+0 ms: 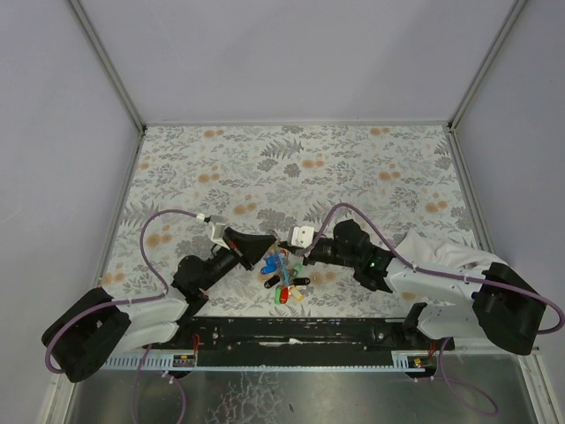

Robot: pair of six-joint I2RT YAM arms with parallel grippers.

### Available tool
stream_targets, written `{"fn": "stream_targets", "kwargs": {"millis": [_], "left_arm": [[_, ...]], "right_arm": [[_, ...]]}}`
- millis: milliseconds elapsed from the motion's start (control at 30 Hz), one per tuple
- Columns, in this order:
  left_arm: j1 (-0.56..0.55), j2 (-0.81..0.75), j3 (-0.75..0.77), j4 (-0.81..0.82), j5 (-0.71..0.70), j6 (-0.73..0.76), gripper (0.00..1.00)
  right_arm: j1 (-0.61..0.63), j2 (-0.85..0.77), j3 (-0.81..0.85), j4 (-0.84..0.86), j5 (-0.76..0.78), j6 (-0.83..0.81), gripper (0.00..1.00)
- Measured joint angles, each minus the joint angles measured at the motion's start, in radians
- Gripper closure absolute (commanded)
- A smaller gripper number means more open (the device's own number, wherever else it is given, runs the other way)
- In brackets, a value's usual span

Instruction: Put the keys on the keyring

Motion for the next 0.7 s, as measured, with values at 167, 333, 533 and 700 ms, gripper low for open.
{"fn": "stream_targets", "kwargs": {"millis": [167,333,533,700], "left_arm": [[-0.008,0.011,-0.01,0.026,-0.024,-0.002,0.98],[-0.011,-0.052,-0.018,-0.004,-0.024,0.015,0.83],[-0.009,-0.207,-0.014,-0.108,-0.028,0.063,0.73],[0.027,-0.278,0.038,-0.291,0.022,0.122,0.67]], "right_arm": [[0.023,0.0,0.0,-0.004,0.051,-0.035,1.0],[0.037,-0.034,0.016,-0.091,0.085,-0.093,1.0],[0.037,-0.06,0.056,-0.216,0.101,-0.147,1.0],[0.037,-0.06,0.09,-0.31,0.108,-0.182,1.0]]}}
